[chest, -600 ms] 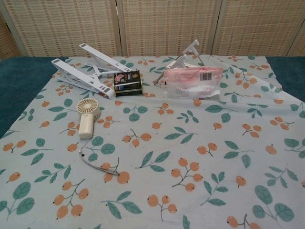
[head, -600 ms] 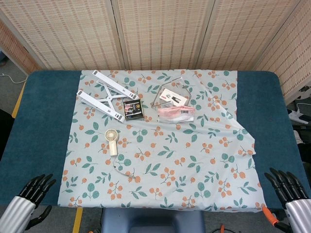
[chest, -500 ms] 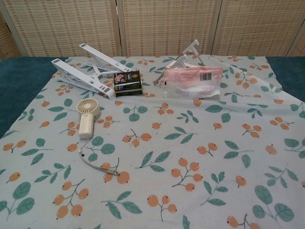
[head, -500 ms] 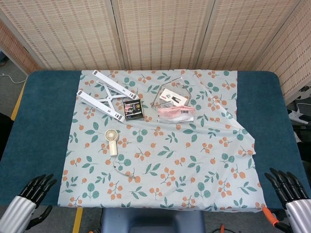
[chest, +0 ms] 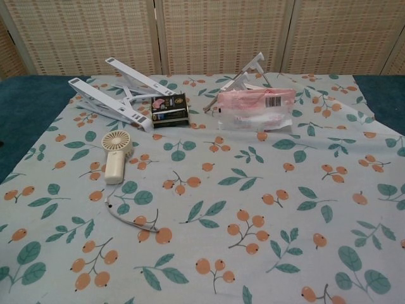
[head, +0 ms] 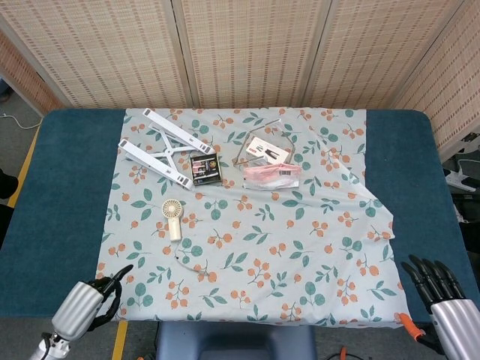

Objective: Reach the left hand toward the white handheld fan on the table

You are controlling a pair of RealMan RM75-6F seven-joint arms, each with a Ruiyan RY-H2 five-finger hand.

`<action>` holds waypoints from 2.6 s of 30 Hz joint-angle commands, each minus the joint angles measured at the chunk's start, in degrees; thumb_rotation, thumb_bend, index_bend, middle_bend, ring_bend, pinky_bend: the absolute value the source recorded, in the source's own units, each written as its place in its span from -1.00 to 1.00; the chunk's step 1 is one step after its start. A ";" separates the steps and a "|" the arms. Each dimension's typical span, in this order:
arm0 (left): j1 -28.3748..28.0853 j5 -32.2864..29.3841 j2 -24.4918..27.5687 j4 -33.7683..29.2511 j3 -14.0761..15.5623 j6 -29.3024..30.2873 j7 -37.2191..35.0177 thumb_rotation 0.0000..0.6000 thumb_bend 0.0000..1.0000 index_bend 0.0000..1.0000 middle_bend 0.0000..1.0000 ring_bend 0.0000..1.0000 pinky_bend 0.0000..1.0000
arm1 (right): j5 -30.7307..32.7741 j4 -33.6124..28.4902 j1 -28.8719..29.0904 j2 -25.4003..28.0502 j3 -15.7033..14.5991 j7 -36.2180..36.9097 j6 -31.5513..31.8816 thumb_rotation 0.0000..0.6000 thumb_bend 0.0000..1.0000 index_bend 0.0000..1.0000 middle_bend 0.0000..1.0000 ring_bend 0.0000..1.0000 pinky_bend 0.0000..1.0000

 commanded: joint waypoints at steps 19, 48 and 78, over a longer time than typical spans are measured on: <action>-18.05 -19.36 -17.28 14.61 -11.62 -27.84 12.03 1.00 0.89 -0.90 1.00 0.93 1.00 | 5.59 1.79 0.59 -6.92 3.10 -10.39 -2.02 1.00 -0.62 -1.00 -1.00 -1.00 -1.00; -21.87 -23.85 -20.13 21.52 -9.77 -28.06 12.71 1.00 0.86 -0.97 1.00 0.93 1.00 | 8.47 1.51 1.11 -7.05 3.55 -11.73 -2.22 1.00 -0.62 -1.00 -1.00 -1.00 -1.00; -22.42 -24.34 -19.89 21.73 -7.34 -26.91 13.53 1.00 0.86 -0.94 1.00 0.94 1.00 | 8.66 1.12 0.92 -6.64 3.21 -11.75 -1.51 1.00 -0.62 -1.00 -1.00 -1.00 -1.00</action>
